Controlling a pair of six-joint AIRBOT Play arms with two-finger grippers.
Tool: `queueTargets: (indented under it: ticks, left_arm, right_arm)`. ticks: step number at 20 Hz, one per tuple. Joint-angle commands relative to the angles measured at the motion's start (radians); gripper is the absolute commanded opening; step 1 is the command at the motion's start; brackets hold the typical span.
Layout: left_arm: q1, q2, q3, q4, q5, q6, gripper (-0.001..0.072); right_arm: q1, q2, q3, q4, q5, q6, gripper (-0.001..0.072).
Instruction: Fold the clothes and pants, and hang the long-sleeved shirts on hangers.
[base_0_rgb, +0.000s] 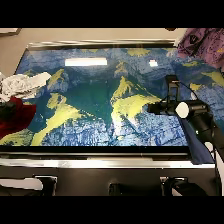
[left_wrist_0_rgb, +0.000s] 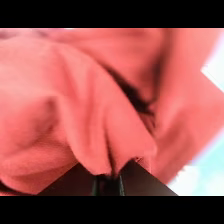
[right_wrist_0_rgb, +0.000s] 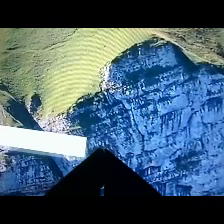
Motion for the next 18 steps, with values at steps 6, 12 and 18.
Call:
queueTargets:
  ticks: [6, 12, 18]
  left_arm:
    - [-0.595, 0.179, -0.035, -0.383, 0.031, 0.006, 0.0014]
    - [-1.145, 0.083, -0.035, -0.383, 0.273, -0.230, 0.0015]
    - [-1.236, 0.016, -0.029, -0.380, 0.327, -0.321, 0.0673]
  right_arm:
    - [0.001, 0.013, 0.001, -0.007, 0.287, -0.103, 0.0033]
    - [0.001, 0.107, 0.000, -0.184, 0.389, -0.131, 0.0095]
    - [-0.007, 0.139, 0.000, -0.227, 0.398, -0.085, 0.0395]
